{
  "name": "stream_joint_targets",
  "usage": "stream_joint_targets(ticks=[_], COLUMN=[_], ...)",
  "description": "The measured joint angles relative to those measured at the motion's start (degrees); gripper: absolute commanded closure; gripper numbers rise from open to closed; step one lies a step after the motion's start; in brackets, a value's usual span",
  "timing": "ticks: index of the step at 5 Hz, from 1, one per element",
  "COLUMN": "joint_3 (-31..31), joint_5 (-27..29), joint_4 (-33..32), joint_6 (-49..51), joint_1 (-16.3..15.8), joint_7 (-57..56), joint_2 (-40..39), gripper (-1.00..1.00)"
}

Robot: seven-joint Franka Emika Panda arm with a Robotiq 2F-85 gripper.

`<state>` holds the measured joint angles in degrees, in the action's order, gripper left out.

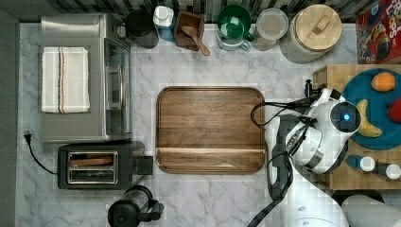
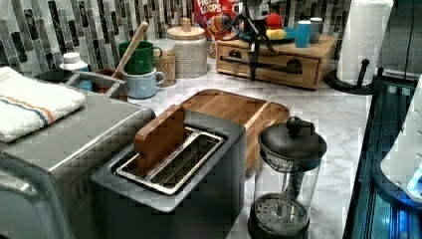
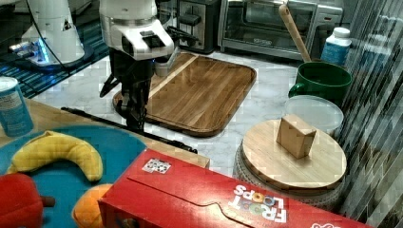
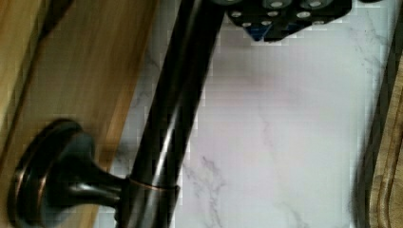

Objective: Close the drawer.

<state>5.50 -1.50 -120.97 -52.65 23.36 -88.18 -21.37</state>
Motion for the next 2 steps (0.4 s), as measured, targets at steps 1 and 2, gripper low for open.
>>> stream_joint_targets(ticks=[1, 2], joint_3=[0.0, 0.1], joint_5=[0.1, 0.5], joint_4=[0.0, 0.0], joint_6=[-0.1, -0.1], joint_1=[-0.1, -0.1], joint_7=[0.2, 0.2], joint_2=[0.0, 0.0], gripper=[1.00, 1.00])
